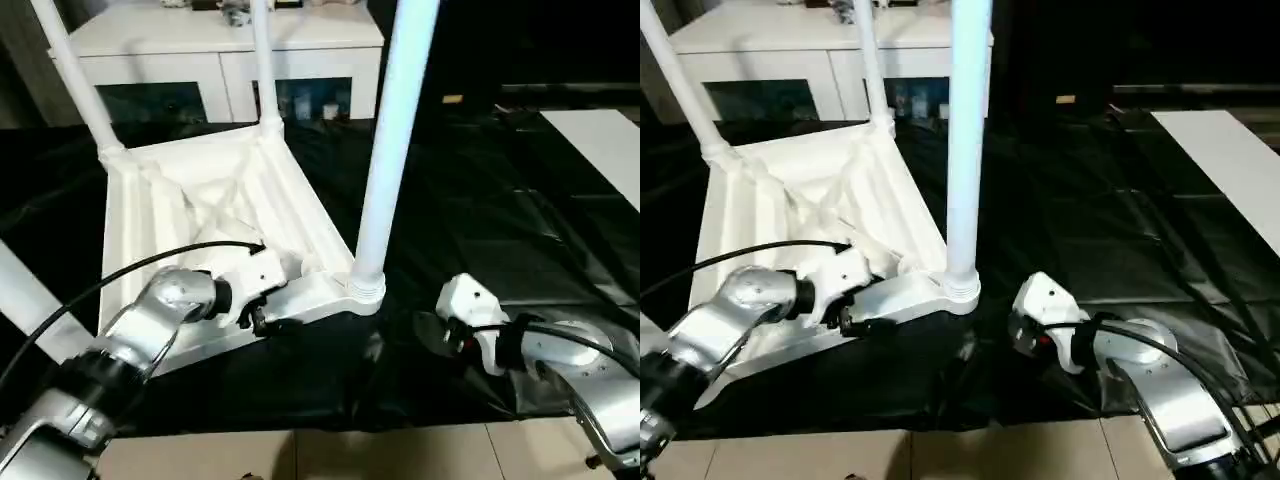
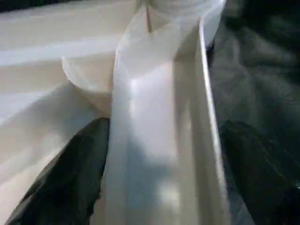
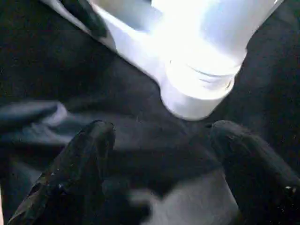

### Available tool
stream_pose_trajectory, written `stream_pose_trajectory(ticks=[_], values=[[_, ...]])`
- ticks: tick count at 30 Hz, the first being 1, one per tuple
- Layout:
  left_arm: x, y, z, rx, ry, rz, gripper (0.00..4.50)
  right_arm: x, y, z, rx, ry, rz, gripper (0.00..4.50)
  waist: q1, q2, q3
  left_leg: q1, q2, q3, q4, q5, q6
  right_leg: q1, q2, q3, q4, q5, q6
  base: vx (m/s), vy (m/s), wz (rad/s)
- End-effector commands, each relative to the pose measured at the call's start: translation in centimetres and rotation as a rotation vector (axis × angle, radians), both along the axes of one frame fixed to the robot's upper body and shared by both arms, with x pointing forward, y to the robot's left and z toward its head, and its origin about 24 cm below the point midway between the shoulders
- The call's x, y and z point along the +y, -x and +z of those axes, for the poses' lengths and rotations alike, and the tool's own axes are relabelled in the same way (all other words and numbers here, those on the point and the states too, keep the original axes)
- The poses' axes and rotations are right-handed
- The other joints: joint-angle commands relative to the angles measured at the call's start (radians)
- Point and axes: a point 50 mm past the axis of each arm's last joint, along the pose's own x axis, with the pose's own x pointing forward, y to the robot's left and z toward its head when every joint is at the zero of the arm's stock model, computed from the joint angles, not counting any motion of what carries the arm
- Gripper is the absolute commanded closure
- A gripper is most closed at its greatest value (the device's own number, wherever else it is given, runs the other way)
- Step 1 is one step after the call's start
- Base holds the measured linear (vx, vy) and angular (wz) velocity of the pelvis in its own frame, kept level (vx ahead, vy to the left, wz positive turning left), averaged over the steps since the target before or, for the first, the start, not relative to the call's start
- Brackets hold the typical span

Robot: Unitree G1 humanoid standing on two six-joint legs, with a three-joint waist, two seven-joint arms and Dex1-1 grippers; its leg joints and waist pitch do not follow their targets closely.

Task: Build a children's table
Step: Rotate table base

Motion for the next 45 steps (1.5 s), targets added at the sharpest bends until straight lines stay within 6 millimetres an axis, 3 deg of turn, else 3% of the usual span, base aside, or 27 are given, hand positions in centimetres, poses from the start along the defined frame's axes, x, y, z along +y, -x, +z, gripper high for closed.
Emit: stream_pose_trajectory(ticks=[1, 2, 3, 6, 12, 16, 18, 19, 22, 23, 24, 25, 26, 30, 31, 33, 36, 40, 45], values=[[0.0, -0.1, 1.5, -0.028, 0.074, 0.018, 0.08, -0.1, -0.4, 1.3, -0.041, -0.036, -0.021, 0.82, -0.001, 0.001, -0.059, 0.008, 0.022, -0.01, -0.076, -0.188, 0.011, 0.046, -0.068, 0.043, -0.084, -0.104, -0.222, 0.0, 0.0, 0.0], [-0.2, 0.0, 1.9, -0.031, 0.09, 0.02, 0.03, -0.2, -0.4, 1.4, -0.041, -0.035, -0.026, 0.82, 0.0, -0.006, -0.057, 0.006, 0.021, -0.009, -0.077, -0.185, 0.014, 0.047, -0.067, 0.043, -0.084, -0.114, -0.223, 0.0, 0.0, 0.0], [-0.7, 0.2, 2.3, -0.034, 0.115, 0.016, 0.03, -0.4, -0.5, 1.2, -0.037, -0.016, -0.024, 0.82, -0.001, -0.003, -0.056, 0.008, 0.023, -0.008, -0.078, -0.189, 0.012, 0.045, -0.066, 0.043, -0.084, -0.123, -0.221, 0.0, 0.0, 0.0], [-1.6, 0.3, 2.7, -0.038, 0.171, 0.018, 0.03, -0.6, -0.5, 0.9, -0.032, 0.01, -0.022, 0.82, 0.0, -0.008, -0.054, 0.006, 0.019, -0.006, -0.077, -0.185, 0.016, 0.044, -0.065, 0.044, -0.09, -0.166, -0.203, 0.0, 0.0, 0.0], [-2.8, 0.5, 1.1, 0.002, 0.144, 0.063, 0.03, -0.7, -0.8, 0.7, -0.033, 0.02, -0.029, 0.82, -0.004, -0.009, -0.056, 0.002, 0.017, -0.008, -0.074, -0.161, 0.021, 0.047, -0.064, 0.043, -0.091, -0.16, -0.178, 0.0, 0.0, 0.0], [-3.5, 0.4, -0.3, 0.07, 0.172, 0.178, 0.03, -1.1, -1.1, 0.5, -0.029, 0.047, -0.058, 0.82, -0.002, -0.007, -0.059, 0.003, 0.015, -0.006, -0.07, -0.141, 0.029, 0.047, -0.063, 0.043, -0.091, -0.137, -0.19, 0.0, 0.0, 0.0], [-3.7, 0.4, -1.0, 0.094, 0.155, 0.2, 0.3, -1.3, -1.1, 0.4, -0.025, 0.055, -0.071, 0.82, -0.002, -0.009, -0.059, 0.002, 0.015, -0.006, -0.07, -0.144, 0.032, 0.047, -0.061, 0.043, -0.092, -0.13, -0.189, 0.0, 0.0, 0.0], [-3.7, 0.4, -1.2, 0.1, 0.148, 0.209, 0.43, -1.3, -1.1, 0.3, -0.024, 0.058, -0.073, 0.82, -0.002, -0.002, -0.059, 0.003, 0.016, -0.008, -0.071, -0.146, 0.031, 0.047, -0.063, 0.042, -0.09, -0.129, -0.19, 0.0, 0.0, 0.0], [-3.6, 0.3, -1.7, 0.11, 0.113, 0.229, 0.69, -1.4, -1.2, 0.2, -0.025, 0.067, -0.073, 0.82, -0.002, -0.006, -0.059, 0.002, 0.016, -0.008, -0.071, -0.152, 0.033, 0.048, -0.062, 0.042, -0.093, -0.124, -0.195, 0.0, 0.0, 0.0], [-3.6, 0.3, -1.8, 0.117, 0.106, 0.231, 0.75, -1.3, -1.2, 0.2, -0.025, 0.067, -0.072, 0.82, -0.001, 0.009, -0.058, 0.004, 0.016, -0.01, -0.072, -0.162, 0.031, 0.047, -0.063, 0.041, -0.092, -0.133, -0.194, 0.0, 0.0, 0.0], [-3.5, 0.3, -1.9, 0.121, 0.098, 0.232, 0.79, -1.3, -1.3, 0.2, -0.026, 0.068, -0.073, 0.82, -0.005, -0.001, -0.056, 0.005, 0.016, -0.008, -0.073, -0.178, 0.032, 0.046, -0.062, 0.041, -0.097, -0.147, -0.191, 0.0, 0.0, 0.0], [-3.5, 0.3, -1.9, 0.121, 0.098, 0.232, 0.89, -1.3, -1.3, 0.2, -0.026, 0.068, -0.073, 0.82, -0.006, -0.003, -0.056, 0.004, 0.015, -0.009, -0.074, -0.179, 0.031, 0.048, -0.062, 0.041, -0.097, -0.155, -0.189, 0.0, 0.0, 0.0], [-3.6, 0.3, -2.0, 0.132, 0.091, 0.23, 1.03, -1.3, -1.4, 0.2, -0.029, 0.071, -0.076, 0.82, -0.007, 0.003, -0.055, 0.004, 0.014, -0.008, -0.074, -0.189, 0.03, 0.047, -0.062, 0.041, -0.101, -0.181, -0.183, 0.0, 0.0, 0.0], [-3.6, 0.6, -2.3, 0.161, 0.076, 0.204, 1.22, -1.4, -1.7, 0.2, -0.036, 0.076, -0.08, 0.82, -0.011, 0.004, -0.057, 0.002, 0.012, -0.009, -0.073, -0.178, 0.035, 0.046, -0.063, 0.041, -0.103, -0.218, -0.168, 0.0, 0.0, 0.0], [-3.6, 0.8, -2.4, 0.175, 0.072, 0.197, 1.41, -1.4, -1.9, 0.3, -0.042, 0.076, -0.09, 0.82, -0.013, 0.014, -0.058, 0.004, 0.014, -0.009, -0.073, -0.183, 0.033, 0.044, -0.064, 0.04, -0.105, -0.218, -0.171, 0.0, 0.0, 0.0], [-3.6, 1.1, -2.5, 0.196, 0.06, 0.171, 1.56, -1.5, -2.3, 0.4, -0.053, 0.069, -0.113, 0.82, -0.017, 0.01, -0.058, 0.002, 0.012, -0.01, -0.074, -0.18, 0.033, 0.046, -0.062, 0.039, -0.102, -0.206, -0.179, 0.0, 0.0, 0.0], [-3.7, 1.2, -2.6, 0.206, 0.058, 0.177, 1.95, -1.5, -2.5, 0.5, -0.056, 0.07, -0.111, 0.82, -0.026, 0.016, -0.059, 0.0, 0.012, -0.01, -0.072, -0.167, 0.041, 0.048, -0.061, 0.038, -0.1, -0.174, -0.189, 0.0, 0.0, 0.0], [-3.4, 0.9, -2.7, 0.202, 0.043, 0.202, 2.1, -1.4, -2.6, 0.6, -0.061, 0.067, -0.106, 0.82, -0.026, 0.013, -0.063, -0.001, 0.013, -0.01, -0.071, -0.151, 0.05, 0.051, -0.062, 0.037, -0.096, -0.138, -0.199, 0.0, 0.0, 0.0], [-2.7, 1.3, -2.5, 0.23, 0.028, 0.204, 2.44, -1.4, -2.8, 0.5, -0.062, 0.066, -0.1, 0.82, -0.027, 0.013, -0.06, 0.0, 0.014, -0.009, -0.074, -0.162, 0.051, 0.049, -0.063, 0.037, -0.099, -0.169, -0.198, 0.0, 0.0, 0.0]])
